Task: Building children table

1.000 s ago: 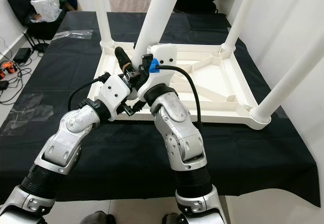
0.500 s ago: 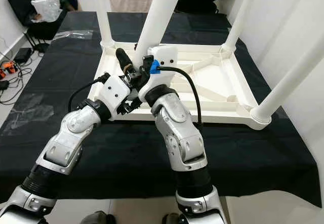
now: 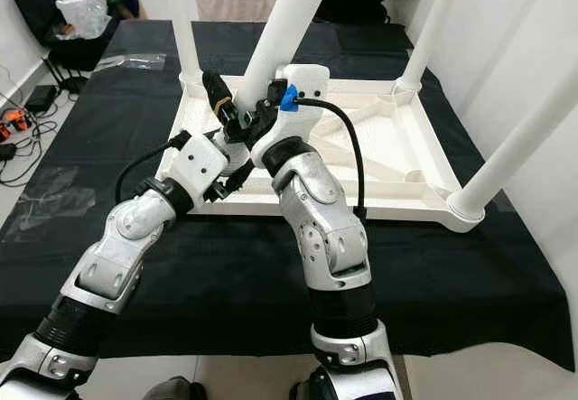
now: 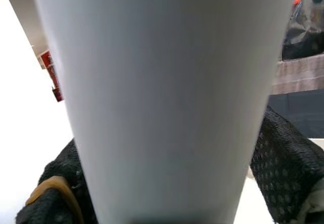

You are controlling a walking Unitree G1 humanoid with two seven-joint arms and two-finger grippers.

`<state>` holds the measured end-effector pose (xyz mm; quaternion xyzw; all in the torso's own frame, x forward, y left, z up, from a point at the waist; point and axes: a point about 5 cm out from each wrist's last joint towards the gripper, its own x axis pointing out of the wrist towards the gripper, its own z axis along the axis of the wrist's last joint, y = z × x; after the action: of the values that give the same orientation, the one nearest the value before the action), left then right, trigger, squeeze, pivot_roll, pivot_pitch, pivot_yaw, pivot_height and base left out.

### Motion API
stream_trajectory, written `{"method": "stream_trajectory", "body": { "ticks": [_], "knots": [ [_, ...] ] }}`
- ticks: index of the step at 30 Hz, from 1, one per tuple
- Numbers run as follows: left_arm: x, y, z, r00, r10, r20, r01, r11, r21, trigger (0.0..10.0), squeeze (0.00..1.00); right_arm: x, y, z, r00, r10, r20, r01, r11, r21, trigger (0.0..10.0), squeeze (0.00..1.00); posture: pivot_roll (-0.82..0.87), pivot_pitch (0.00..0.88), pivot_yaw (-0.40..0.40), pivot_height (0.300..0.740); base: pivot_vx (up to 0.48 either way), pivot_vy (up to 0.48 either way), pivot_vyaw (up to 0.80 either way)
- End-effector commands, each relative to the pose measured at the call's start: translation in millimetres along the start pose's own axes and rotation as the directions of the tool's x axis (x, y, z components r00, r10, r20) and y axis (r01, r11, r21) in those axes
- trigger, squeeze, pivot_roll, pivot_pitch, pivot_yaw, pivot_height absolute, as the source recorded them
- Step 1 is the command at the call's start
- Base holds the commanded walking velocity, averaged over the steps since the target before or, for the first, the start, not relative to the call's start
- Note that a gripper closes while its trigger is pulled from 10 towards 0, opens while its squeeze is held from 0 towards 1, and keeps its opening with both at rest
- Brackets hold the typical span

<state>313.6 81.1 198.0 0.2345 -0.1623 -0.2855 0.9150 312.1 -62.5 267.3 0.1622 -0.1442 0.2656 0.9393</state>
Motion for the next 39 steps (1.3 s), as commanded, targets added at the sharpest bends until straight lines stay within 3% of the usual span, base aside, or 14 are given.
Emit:
{"method": "stream_trajectory", "body": {
  "ticks": [1,20,21,22,23,34,35,39],
  "knots": [
    [-2.4,-9.3,-1,0.999,-0.053,0.006,0.053,0.998,0.029,10.0,0.0,3.4,3.9,6,1.0,0.016,0.022,-0.016,1.0,0.019,10.0,0.0,0.03,0.082,-0.033,0.74,0.0,0.0,0.0],
    [-7.1,-10.7,-6,0.998,-0.059,-0.007,0.06,0.997,0.042,10.0,0.0,5.4,6.2,14,0.999,0.032,0.035,-0.033,0.999,0.04,9.9,0.0,0.03,0.086,-0.037,0.74,0.0,0.0,0.0],
    [-7.1,-10.7,-6,0.998,-0.061,-0.006,0.061,0.997,0.044,10.0,0.0,5.3,6.9,14,0.999,0.036,0.035,-0.037,0.998,0.041,2.3,0.0,0.03,0.086,-0.037,0.74,0.0,0.0,0.0],
    [-7.1,-10.7,-6,0.998,-0.061,-0.006,0.061,0.997,0.044,10.0,0.0,5.3,6.9,14,0.999,0.036,0.035,-0.037,0.998,0.041,2.3,0.0,0.03,0.086,-0.037,0.74,0.0,0.0,0.0],
    [-7.1,-10.7,-6,0.998,-0.062,-0.006,0.062,0.997,0.046,10.0,0.0,5.2,7.4,14,0.999,0.039,0.035,-0.04,0.998,0.041,0.0,0.0,0.03,0.086,-0.037,0.74,0.0,0.0,0.0],
    [-10.5,-3.4,-9,0.997,-0.075,-0.012,0.076,0.994,0.081,10.0,0.0,2.9,7.4,9,0.999,0.053,0.013,-0.053,0.998,0.039,0.0,0.0,0.03,0.088,-0.036,0.74,0.0,0.0,0.0],
    [-11.8,-1.9,-10,0.996,-0.084,-0.015,0.085,0.992,0.092,10.0,0.0,2.8,7.0,8,0.999,0.053,0.007,-0.054,0.998,0.04,10.0,0.0,0.03,0.089,-0.036,0.74,0.0,0.0,0.0],
    [-14.0,0.9,-11,0.995,-0.1,-0.019,0.101,0.988,0.115,10.0,0.0,2.7,6.3,7,0.999,0.055,0.0,-0.055,0.998,0.042,10.0,0.0,0.03,0.09,-0.035,0.74,0.0,0.0,0.0]
  ]
}}
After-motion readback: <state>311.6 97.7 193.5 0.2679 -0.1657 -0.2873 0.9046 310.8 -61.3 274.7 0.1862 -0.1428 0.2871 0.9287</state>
